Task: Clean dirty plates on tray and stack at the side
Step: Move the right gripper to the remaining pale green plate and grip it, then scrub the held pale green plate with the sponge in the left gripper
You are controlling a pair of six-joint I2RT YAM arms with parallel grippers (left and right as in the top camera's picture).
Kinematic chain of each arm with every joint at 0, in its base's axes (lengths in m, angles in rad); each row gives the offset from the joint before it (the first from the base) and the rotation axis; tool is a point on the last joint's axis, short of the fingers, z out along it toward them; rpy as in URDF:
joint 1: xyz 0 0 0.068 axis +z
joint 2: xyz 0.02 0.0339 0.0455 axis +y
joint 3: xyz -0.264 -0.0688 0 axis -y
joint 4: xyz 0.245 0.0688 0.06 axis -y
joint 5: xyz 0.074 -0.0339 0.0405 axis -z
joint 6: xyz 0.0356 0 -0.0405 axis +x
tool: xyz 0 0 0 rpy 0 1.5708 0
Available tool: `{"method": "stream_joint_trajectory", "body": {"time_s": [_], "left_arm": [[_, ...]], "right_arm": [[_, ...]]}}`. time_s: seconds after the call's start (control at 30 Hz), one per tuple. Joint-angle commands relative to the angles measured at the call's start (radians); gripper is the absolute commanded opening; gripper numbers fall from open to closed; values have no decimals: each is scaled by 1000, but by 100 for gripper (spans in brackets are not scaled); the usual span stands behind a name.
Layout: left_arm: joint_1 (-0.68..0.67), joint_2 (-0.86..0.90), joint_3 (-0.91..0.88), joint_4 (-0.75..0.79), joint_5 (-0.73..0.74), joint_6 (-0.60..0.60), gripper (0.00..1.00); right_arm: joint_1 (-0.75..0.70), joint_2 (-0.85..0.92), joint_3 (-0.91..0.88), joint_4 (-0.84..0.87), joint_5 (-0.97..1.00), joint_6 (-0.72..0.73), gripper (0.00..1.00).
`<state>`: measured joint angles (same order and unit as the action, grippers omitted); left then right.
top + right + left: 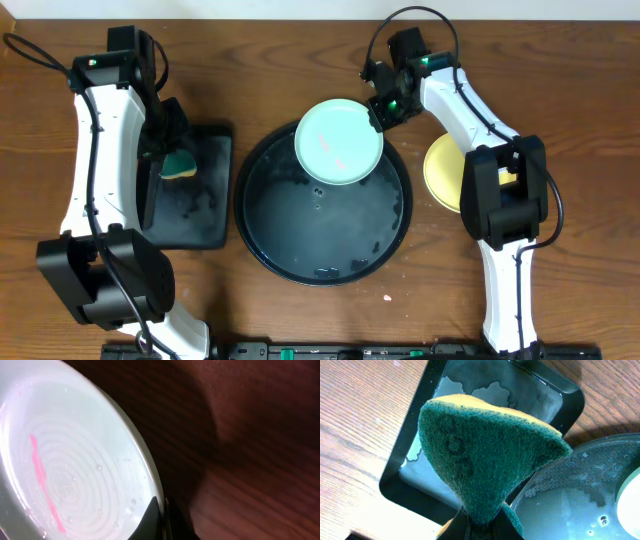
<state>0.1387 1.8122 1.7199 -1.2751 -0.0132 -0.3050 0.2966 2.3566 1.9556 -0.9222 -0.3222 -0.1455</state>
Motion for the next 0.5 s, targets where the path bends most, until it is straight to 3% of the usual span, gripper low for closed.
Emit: {"method": "stream_joint_trajectory", "body": {"time_s": [0.0, 0.27, 0.47], "left_arm": [[2, -17, 3, 0, -2, 20, 8], [2, -17, 3, 1, -1, 20, 7], [-5, -17, 3, 0, -1, 20, 7]], "right_arm": [[12, -13, 29, -33, -13, 17, 1], [53, -141, 29, -203, -19, 321, 1], [112, -137, -51, -252, -18, 422, 1]]}}
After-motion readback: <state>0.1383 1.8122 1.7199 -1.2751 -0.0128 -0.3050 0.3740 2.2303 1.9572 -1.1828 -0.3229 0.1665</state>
